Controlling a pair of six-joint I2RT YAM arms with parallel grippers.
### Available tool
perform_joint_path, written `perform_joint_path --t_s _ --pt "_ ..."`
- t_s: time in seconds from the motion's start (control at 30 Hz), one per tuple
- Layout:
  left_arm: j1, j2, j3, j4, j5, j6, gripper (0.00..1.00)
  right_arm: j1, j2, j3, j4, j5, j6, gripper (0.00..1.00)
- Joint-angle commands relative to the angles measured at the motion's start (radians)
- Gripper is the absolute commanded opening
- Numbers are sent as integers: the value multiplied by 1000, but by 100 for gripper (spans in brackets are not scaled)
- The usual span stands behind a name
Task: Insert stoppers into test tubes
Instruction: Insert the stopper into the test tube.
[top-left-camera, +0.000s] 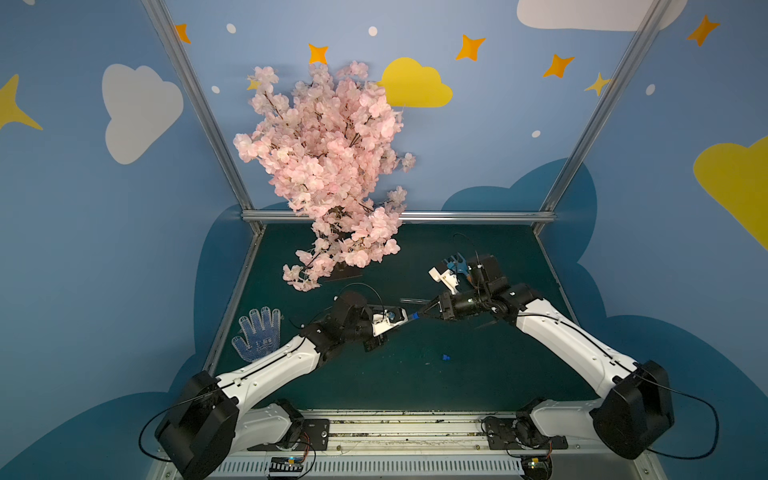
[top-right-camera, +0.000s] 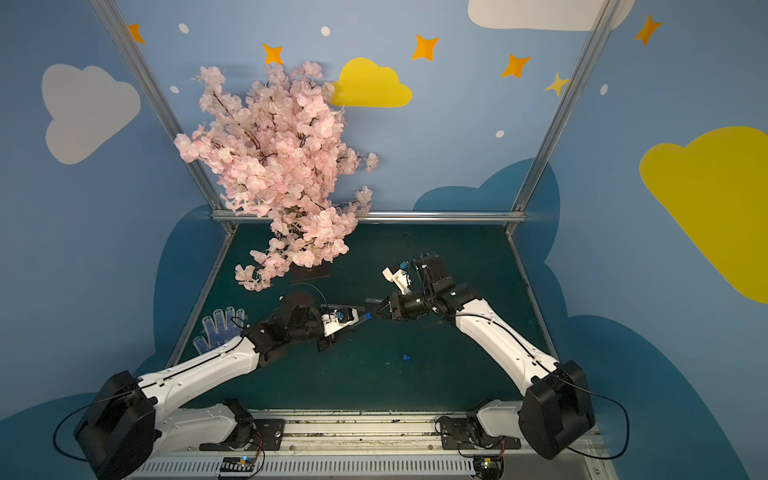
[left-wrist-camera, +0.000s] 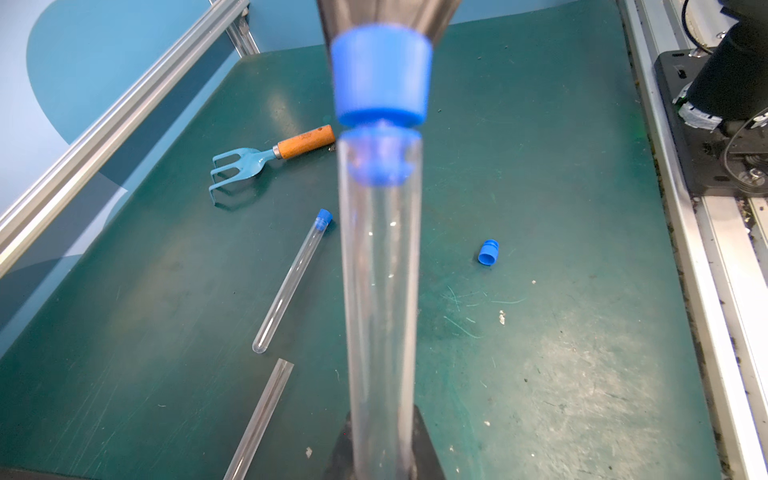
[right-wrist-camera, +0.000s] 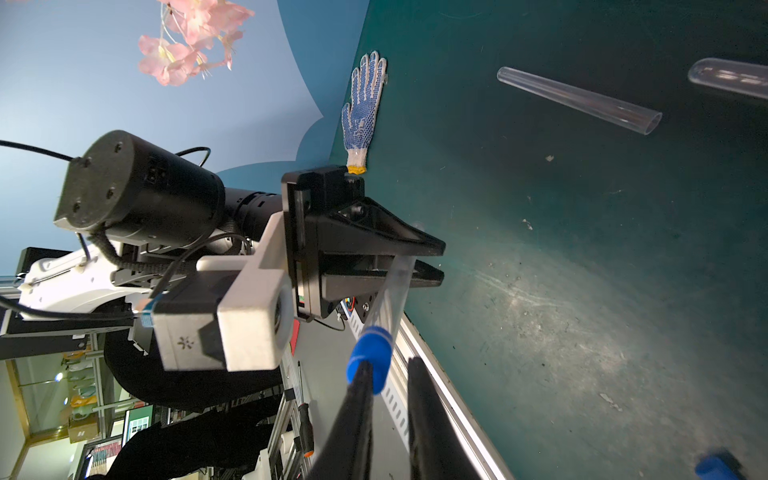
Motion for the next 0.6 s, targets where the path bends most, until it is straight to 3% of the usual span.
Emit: perform_joint_path --t_s 0.0,0.57 --pt "3 -3 30 17 28 -6 2 19 23 11 -30 18 -26 18" --pt "-9 -4 42 22 21 -3 2 82 110 51 -90 103 -76 17"
